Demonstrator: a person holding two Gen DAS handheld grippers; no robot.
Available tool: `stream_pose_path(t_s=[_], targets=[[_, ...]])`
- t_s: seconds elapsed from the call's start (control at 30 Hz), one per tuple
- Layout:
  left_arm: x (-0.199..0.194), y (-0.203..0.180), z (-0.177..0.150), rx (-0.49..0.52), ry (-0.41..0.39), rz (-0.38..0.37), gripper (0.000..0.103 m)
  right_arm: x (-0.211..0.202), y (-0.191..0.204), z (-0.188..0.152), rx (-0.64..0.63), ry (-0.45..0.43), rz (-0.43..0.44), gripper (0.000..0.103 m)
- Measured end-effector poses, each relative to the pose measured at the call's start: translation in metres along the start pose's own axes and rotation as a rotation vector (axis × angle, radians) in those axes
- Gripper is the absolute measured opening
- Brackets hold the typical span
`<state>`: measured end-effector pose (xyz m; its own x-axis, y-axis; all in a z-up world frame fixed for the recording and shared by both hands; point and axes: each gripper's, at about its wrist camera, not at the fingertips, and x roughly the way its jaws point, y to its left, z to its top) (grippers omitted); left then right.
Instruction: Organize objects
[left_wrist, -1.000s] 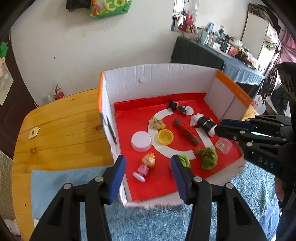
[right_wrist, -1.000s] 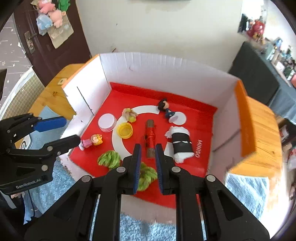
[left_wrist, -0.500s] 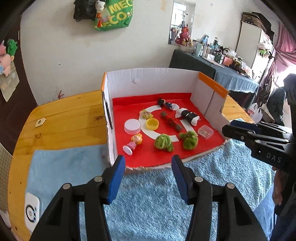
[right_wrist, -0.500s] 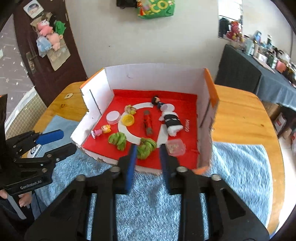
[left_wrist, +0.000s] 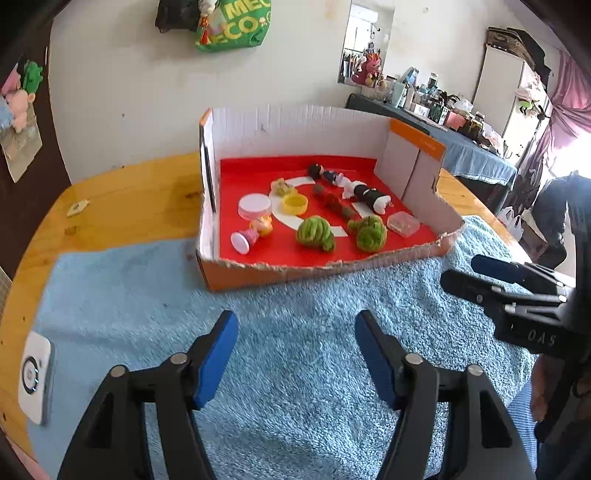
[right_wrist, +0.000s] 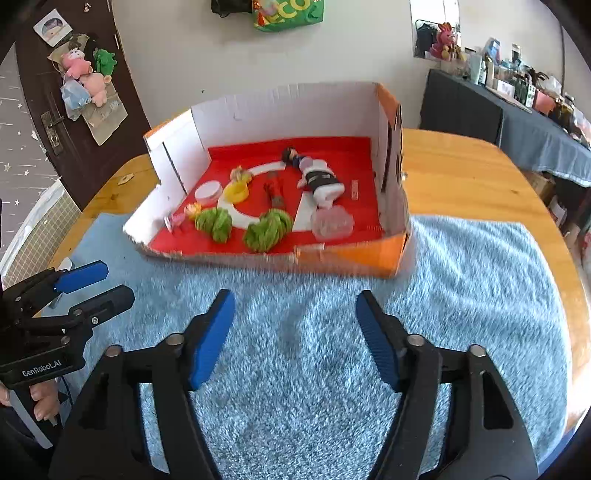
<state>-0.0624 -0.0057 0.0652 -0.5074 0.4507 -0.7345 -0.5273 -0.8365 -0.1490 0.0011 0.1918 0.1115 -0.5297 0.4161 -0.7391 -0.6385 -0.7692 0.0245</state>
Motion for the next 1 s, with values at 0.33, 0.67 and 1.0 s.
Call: stream_pose_path(t_s=[0.33,0.67,1.0], targets=[[0.009,0.002,-0.012,-0.050,-0.044,0.055,0.099,0.007,-0.006,-0.015,0.000,-0.005,-0.067,0.087],[0.035,0.005,-0.018,-0.071,0.004,0.103,0.103,0.030,-0.010,-0.027,-0.007,0.078,-0.137,0.089],[0.057,0.002,-0.025,-0.066,0.046,0.181,0.103,0.032,-0.011,-0.032,-0.005,0.063,-0.181,0.102]])
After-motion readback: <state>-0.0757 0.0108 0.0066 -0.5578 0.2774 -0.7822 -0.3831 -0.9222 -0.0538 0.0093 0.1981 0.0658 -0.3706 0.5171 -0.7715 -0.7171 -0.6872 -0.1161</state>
